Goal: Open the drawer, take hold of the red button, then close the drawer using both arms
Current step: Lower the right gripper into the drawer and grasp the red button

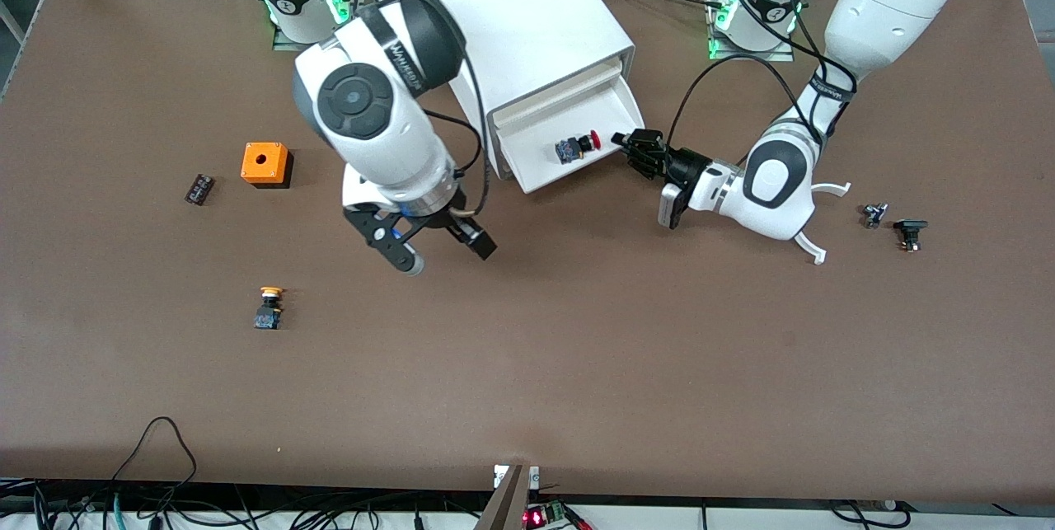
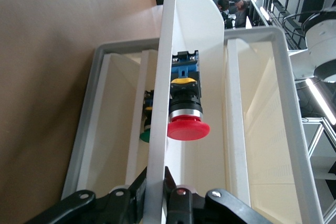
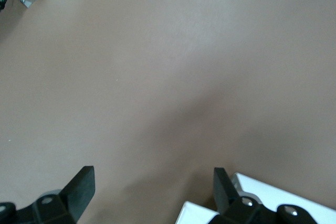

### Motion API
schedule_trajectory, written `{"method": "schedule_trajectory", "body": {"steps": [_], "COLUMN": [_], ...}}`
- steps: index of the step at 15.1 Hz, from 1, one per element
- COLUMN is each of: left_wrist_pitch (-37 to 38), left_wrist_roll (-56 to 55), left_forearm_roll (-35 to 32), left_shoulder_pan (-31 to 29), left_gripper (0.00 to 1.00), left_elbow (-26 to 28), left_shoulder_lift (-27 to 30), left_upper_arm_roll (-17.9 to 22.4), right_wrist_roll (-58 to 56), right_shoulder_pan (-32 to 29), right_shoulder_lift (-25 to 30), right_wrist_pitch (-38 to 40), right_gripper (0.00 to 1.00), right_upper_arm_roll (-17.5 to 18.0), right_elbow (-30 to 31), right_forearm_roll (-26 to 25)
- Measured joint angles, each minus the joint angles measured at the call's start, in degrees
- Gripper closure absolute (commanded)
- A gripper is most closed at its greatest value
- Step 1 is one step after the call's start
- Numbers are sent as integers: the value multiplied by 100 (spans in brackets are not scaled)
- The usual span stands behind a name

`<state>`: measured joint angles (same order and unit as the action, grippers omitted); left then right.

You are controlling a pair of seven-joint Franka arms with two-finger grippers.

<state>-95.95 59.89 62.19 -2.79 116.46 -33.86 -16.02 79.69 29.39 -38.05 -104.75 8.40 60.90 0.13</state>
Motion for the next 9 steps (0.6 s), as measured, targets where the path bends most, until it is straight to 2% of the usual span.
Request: {"method": "schedule_trajectory", "body": {"steps": [9], "left_wrist_pitch": [111], "left_wrist_roll": [-251], "left_forearm_roll": [-187], "left_shoulder_pan": [-68], "left_gripper": [100], "left_elbow": [-539], "left_shoulder_lift": [-233], "left_upper_arm_roll": [137], "right_wrist_roll": [1589], "right_shoulder_pan": [884], "right_shoulder_lift": [-223], "right_wrist_pitch": [-229], "right_gripper": [0], "right_upper_arm_roll": [-16], "right_elbow": [-223], "right_forearm_roll": [-1]}}
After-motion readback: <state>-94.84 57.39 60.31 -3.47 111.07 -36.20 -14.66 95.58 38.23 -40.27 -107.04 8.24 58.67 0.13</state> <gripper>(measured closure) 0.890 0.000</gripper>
